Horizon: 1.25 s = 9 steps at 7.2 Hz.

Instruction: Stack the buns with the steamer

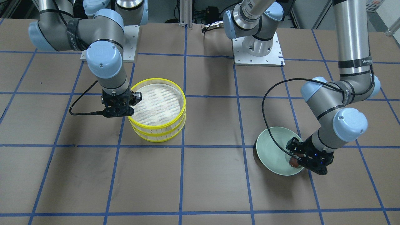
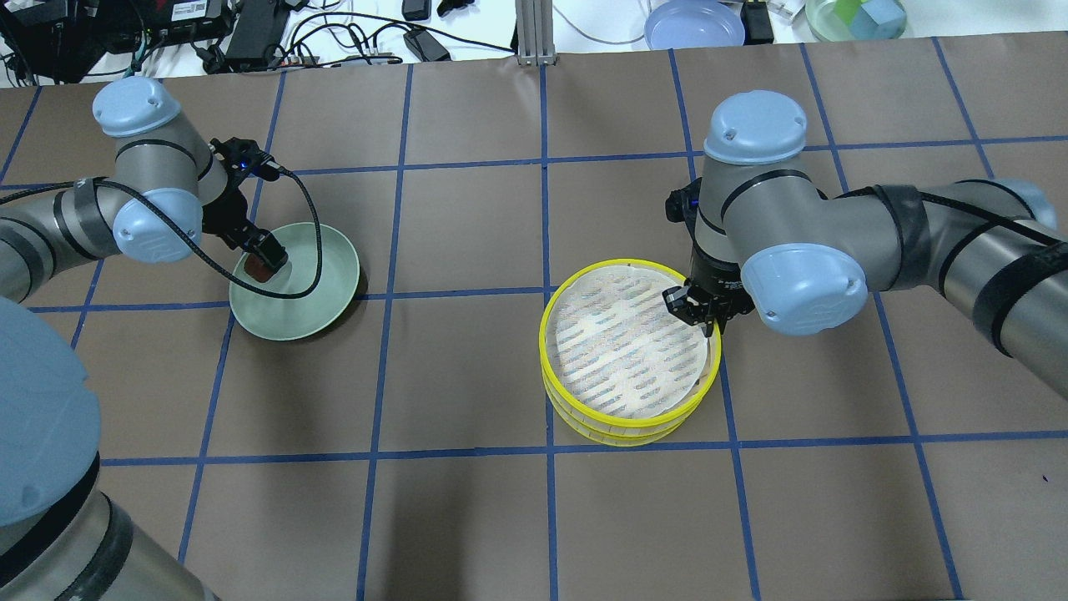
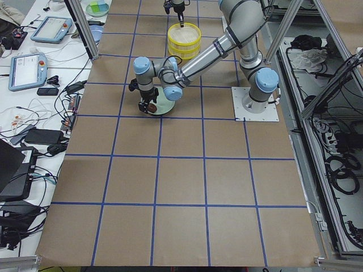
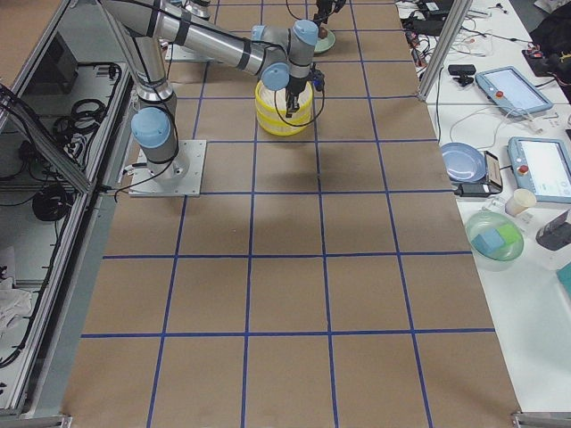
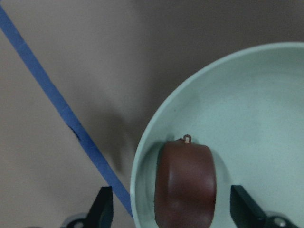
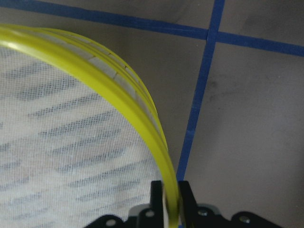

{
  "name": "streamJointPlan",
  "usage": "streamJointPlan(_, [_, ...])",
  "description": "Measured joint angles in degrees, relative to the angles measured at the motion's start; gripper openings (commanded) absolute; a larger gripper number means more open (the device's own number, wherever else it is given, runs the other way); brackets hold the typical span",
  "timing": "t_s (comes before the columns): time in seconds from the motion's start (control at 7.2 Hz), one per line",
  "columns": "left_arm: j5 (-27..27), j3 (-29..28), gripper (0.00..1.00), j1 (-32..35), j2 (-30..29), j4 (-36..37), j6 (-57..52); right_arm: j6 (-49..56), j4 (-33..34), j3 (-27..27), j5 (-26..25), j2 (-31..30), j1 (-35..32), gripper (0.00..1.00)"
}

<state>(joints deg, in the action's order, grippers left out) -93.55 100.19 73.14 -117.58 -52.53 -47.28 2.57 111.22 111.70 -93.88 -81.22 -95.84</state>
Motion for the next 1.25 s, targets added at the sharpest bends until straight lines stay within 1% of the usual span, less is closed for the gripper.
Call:
streamJointPlan(0.14, [0.0, 0.0, 0.65, 0.0, 0.2, -0.4, 0.0, -0.2, -0.2, -0.6, 0.1, -0.1, 0.0, 1.0])
streamJointPlan(0.28, [-0.1, -0.1, 0.53, 0.1, 0.6, -1.0, 0.0, -0.3, -0.6, -2.5, 0.2, -0.7, 0.0, 1.0])
streamJointPlan(0.42, [0.0, -0.1, 0.28, 0.1, 0.7, -1.3, 0.0, -0.4, -2.9, -6.6, 0.4, -1.8, 0.2, 1.0])
streamJointPlan(0.56, [0.0, 0.0, 0.0, 0.1, 0.7, -1.8, 0.0, -0.4, -8.2, -12.7, 0.8, -3.5, 0.5, 1.0])
streamJointPlan(0.69, [-0.1, 0.0, 0.0, 0.1, 0.7, -2.4, 0.0, -0.9, -14.6, -19.6, 1.1, -5.1, 0.8, 1.0])
streamJointPlan(0.83, [-0.2, -0.1, 0.0, 0.1, 0.8, -3.4, 0.2, -2.6, -19.4, -25.6, 1.5, -6.3, 0.9, 1.0])
streamJointPlan(0.97, [-0.2, -0.6, 0.0, 0.1, 1.2, -5.2, 1.1, -4.4, -21.7, -29.2, 2.0, -7.3, 1.0, 1.0])
streamJointPlan(1.11, [-0.2, -2.1, 0.0, 0.3, 2.0, -8.1, 3.6, -5.4, -21.9, -30.7, 2.0, -8.0, 1.0, 1.0])
streamJointPlan(1.25, [0.0, -4.2, 0.0, 0.9, 3.3, -12.6, 7.3, -5.8, -21.1, -31.1, 1.8, -8.3, 1.0, 1.0])
